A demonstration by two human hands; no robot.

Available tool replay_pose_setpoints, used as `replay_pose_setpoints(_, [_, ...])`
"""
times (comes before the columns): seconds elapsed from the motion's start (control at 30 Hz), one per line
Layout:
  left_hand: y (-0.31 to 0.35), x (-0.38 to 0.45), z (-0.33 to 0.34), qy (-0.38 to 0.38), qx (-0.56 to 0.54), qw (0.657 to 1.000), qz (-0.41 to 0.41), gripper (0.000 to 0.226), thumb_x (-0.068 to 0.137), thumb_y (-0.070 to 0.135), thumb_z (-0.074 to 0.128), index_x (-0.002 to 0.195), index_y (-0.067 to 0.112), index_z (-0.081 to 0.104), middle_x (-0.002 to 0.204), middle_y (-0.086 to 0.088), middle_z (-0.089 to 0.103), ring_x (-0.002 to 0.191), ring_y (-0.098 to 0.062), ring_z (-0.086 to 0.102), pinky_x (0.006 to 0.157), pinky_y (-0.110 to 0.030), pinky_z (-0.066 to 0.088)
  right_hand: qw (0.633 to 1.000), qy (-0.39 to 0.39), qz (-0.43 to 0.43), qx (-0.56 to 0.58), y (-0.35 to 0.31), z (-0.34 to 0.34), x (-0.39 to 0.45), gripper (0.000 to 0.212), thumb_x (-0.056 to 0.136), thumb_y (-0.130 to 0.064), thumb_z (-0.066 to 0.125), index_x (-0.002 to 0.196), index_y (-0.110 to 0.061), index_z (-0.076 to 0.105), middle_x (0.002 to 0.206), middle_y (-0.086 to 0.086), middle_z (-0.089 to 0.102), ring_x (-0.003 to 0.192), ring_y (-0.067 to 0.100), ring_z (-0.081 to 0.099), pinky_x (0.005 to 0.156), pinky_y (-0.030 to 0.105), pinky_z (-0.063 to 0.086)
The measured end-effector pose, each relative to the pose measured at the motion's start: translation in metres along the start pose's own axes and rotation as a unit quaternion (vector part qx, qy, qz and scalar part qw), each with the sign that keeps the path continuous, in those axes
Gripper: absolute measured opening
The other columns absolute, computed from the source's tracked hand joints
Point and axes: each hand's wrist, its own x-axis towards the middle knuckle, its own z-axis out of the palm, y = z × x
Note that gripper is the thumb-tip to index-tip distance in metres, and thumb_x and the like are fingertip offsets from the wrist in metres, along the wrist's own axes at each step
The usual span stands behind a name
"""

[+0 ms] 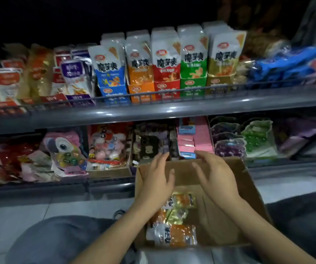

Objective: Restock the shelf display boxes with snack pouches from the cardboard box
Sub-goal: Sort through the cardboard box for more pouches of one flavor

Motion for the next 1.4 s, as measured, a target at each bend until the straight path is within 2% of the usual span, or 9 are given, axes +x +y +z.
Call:
replay_pose_setpoints(0.13, [-0.008,-0.012,0.045,-0.108,-0.021,0.992,-0.059,0.053,0.098,0.026,0.047,0.147,0.025,0.027,0.151,0.003,0.029,0.078,0.009,0.054,0.078,-0.01,0.04,0.987,-0.025,0.047,-0.154,0.055,-0.004,-0.052,0.038,0.079,-0.018,0.069,0.115,-0.007,0.063,0.105,0.011,0.068,0.096,0.032,0.063,0.082,0.043,0.05])
replay_pose_setpoints(0.27, [-0.028,-0.009,0.088,-0.185,-0.007,0.976,-0.114,0.04,0.099,0.023,0.046,0.138,0.016,0.043,0.127,-0.002,0.054,0.085,-0.014,0.061,0.071,-0.023,0.045,0.961,-0.067,0.108,-0.248,0.094,0.0,-0.088,0.049,0.079,-0.034,0.047,0.117,-0.008,0.065,0.119,0.016,0.064,0.107,0.039,0.061,0.085,0.051,0.05])
replay_pose_setpoints(0.33, [-0.042,-0.004,0.105,-0.216,0.008,0.968,-0.127,0.034,0.099,0.02,0.045,0.132,0.013,0.051,0.114,-0.001,0.061,0.08,-0.015,0.061,0.063,-0.022,0.042,0.954,-0.079,0.134,-0.258,0.108,0.005,-0.096,0.044,0.081,-0.027,0.06,0.121,-0.009,0.064,0.129,0.02,0.058,0.113,0.043,0.057,0.087,0.054,0.048])
replay_pose_setpoints(0.47, [-0.073,0.005,0.133,-0.231,0.077,0.962,-0.122,0.038,0.098,0.021,0.047,0.134,0.01,0.05,0.137,-0.01,0.052,0.117,-0.025,0.054,0.087,-0.025,0.041,0.95,-0.059,0.161,-0.26,0.124,0.007,-0.1,0.063,0.066,-0.012,0.078,0.127,-0.009,0.059,0.135,0.024,0.051,0.12,0.045,0.05,0.098,0.05,0.031])
replay_pose_setpoints(0.6, [-0.106,0.018,0.154,-0.232,0.127,0.954,-0.141,0.046,0.097,0.024,0.048,0.141,0.013,0.042,0.15,-0.01,0.036,0.137,-0.026,0.033,0.106,-0.029,0.029,0.957,-0.019,0.175,-0.228,0.13,0.012,-0.092,0.05,0.08,-0.012,0.058,0.13,-0.005,0.055,0.134,0.027,0.049,0.109,0.049,0.051,0.083,0.051,0.045])
replay_pose_setpoints(0.73, [-0.135,0.022,0.163,-0.338,0.166,0.912,-0.162,0.061,0.099,0.042,0.039,0.152,0.023,0.015,0.161,-0.002,0.005,0.147,-0.025,0.007,0.116,-0.041,0.015,0.954,0.002,0.168,-0.247,0.131,0.02,-0.09,0.056,0.08,-0.017,0.031,0.128,-0.004,0.057,0.128,0.031,0.051,0.097,0.049,0.054,0.071,0.048,0.049])
replay_pose_setpoints(0.9, [-0.142,0.026,0.164,-0.38,0.322,0.864,-0.077,0.064,0.095,0.055,0.036,0.151,0.03,0.016,0.153,-0.005,0.026,0.139,-0.028,0.025,0.109,-0.045,0.018,0.946,-0.011,0.176,-0.272,0.131,0.024,-0.093,0.053,0.082,-0.019,0.044,0.134,-0.011,0.052,0.137,0.028,0.043,0.109,0.045,0.038,0.077,0.052,0.046])
replay_pose_setpoints(1.07, [-0.145,0.03,0.173,-0.306,0.231,0.92,-0.072,0.069,0.085,0.056,0.058,0.136,0.013,0.046,0.141,-0.009,0.035,0.134,-0.028,0.028,0.108,-0.038,0.028,0.948,-0.015,0.183,-0.259,0.133,0.025,-0.096,0.059,0.076,-0.013,0.064,0.133,-0.011,0.051,0.141,0.026,0.04,0.113,0.038,0.028,0.082,0.054,0.045])
replay_pose_setpoints(1.4, [-0.143,0.029,0.188,-0.302,0.134,0.939,-0.09,0.104,0.06,0.049,0.084,0.144,0.02,0.028,0.139,-0.008,0.031,0.13,-0.028,0.032,0.105,-0.043,0.032,0.949,-0.021,0.19,-0.251,0.137,0.028,-0.096,0.062,0.075,-0.017,0.069,0.134,-0.012,0.049,0.143,0.024,0.036,0.115,0.039,0.029,0.085,0.054,0.042])
